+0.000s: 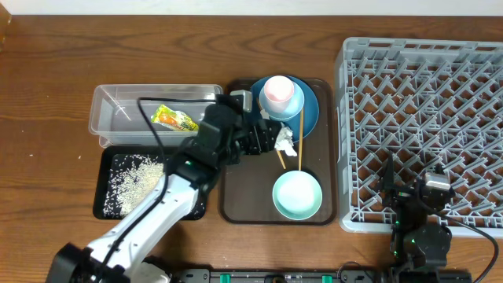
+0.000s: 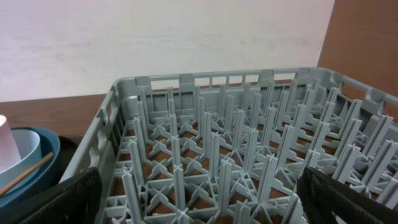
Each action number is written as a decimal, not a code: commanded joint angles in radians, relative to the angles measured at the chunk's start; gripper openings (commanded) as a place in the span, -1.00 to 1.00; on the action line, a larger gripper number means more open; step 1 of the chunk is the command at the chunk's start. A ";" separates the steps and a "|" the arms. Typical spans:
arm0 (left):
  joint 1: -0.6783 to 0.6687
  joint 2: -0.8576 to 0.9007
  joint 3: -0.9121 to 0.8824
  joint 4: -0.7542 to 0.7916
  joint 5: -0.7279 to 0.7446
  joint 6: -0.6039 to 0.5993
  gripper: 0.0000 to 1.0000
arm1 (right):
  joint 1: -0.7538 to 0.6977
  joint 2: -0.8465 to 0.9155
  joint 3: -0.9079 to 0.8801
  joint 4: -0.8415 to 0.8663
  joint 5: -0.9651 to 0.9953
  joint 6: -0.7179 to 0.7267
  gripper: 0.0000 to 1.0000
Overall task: Sort waste into correct bins and load items into the dishwasher rack
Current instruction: 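Move the left gripper to the white tissue on the blue plate, then close the left gripper on the white tissue and lift it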
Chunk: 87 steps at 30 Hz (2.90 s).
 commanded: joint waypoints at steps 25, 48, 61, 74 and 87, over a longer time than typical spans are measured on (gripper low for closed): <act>-0.037 0.267 -0.002 0.162 -0.084 0.010 0.39 | 0.000 -0.001 -0.002 -0.003 0.003 0.017 0.98; -0.137 0.269 -0.002 0.163 -0.212 0.014 0.36 | 0.000 -0.001 -0.002 -0.003 0.003 0.017 0.99; -0.137 0.271 -0.002 0.164 -0.219 0.014 0.36 | 0.000 -0.001 -0.002 -0.003 0.003 0.017 0.99; -0.137 0.271 -0.002 0.171 -0.219 0.014 0.36 | 0.000 -0.001 -0.002 -0.003 0.003 0.016 0.99; -0.137 0.272 -0.002 0.172 -0.219 0.014 0.36 | 0.000 -0.001 -0.002 -0.003 0.003 0.017 0.99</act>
